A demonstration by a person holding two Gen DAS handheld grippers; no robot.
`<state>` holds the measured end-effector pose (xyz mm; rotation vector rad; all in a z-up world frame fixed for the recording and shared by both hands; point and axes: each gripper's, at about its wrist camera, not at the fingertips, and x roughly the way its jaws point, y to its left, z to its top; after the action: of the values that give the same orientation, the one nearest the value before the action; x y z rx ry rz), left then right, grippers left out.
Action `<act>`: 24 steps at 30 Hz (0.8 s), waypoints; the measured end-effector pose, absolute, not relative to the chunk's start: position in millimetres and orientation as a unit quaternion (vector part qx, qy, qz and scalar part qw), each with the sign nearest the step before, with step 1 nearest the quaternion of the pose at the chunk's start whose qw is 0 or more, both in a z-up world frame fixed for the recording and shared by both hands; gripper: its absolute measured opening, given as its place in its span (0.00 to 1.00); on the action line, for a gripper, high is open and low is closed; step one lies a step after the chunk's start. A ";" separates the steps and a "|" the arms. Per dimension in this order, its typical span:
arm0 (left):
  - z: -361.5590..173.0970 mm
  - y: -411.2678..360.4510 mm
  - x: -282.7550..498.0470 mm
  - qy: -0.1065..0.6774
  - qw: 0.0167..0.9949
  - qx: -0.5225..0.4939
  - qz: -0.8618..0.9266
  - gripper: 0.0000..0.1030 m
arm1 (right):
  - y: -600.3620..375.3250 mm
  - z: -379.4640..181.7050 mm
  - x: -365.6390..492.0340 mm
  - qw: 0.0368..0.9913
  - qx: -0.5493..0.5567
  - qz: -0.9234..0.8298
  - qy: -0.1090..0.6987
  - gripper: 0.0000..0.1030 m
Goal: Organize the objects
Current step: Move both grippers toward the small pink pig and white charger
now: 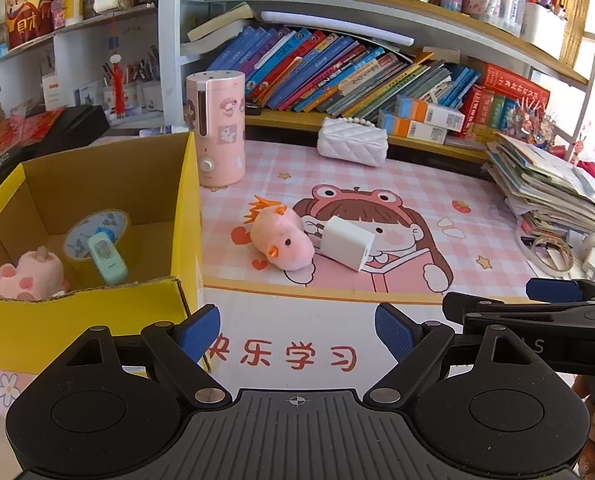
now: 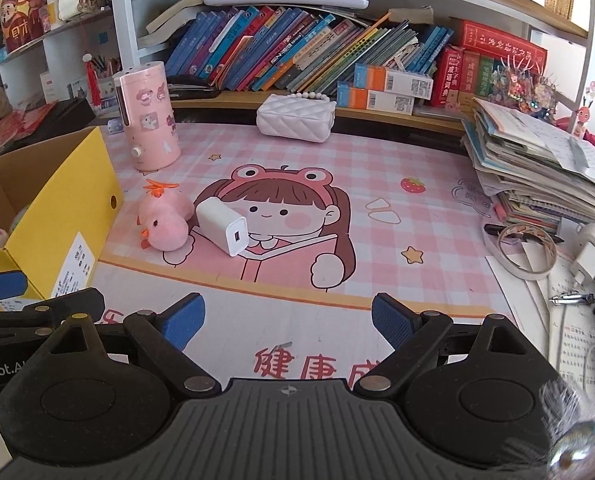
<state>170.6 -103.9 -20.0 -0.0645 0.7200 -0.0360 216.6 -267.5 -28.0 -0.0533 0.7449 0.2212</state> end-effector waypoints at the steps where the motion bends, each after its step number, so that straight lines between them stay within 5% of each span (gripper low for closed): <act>1: -20.1 -104.3 171.7 0.352 0.935 -0.032 -0.015 0.84 | -268.3 -28.7 218.2 0.925 -0.026 0.110 0.364 0.88; 24: -20.5 -122.3 204.7 0.353 0.935 -0.013 0.022 0.83 | -284.9 -30.6 272.7 0.921 -0.013 0.147 0.360 0.85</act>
<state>204.7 -122.3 -20.5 -0.0276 0.7217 0.0443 272.7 -284.9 -30.6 -0.0271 0.7387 0.3020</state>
